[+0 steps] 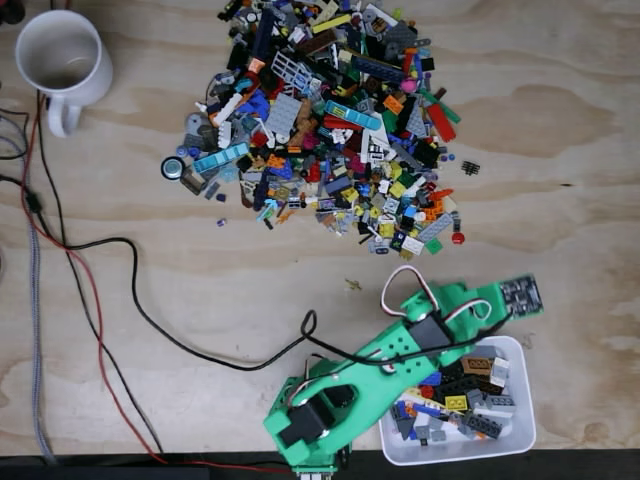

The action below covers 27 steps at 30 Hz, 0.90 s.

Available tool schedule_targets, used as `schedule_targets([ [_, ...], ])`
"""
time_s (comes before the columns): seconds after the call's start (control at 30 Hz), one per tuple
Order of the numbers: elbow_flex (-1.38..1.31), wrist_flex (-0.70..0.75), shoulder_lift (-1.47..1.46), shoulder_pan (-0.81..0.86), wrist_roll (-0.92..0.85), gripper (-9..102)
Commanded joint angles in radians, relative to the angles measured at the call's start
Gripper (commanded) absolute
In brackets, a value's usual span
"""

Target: Find the closest Lego and put it in the bin.

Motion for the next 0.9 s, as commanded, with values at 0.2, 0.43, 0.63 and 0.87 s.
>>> schedule_targets([
  [0.2, 0.249, -0.129, 0.175, 0.479, -0.175, 4],
  [0.43, 0.293, -0.285, 0.17, 0.454, -0.161, 17],
  [0.63, 0.235, -0.396, 0.192, 0.249, -0.078, 22],
  [0.87, 0.107, -0.255, 0.272, -0.301, -0.06, 19],
])
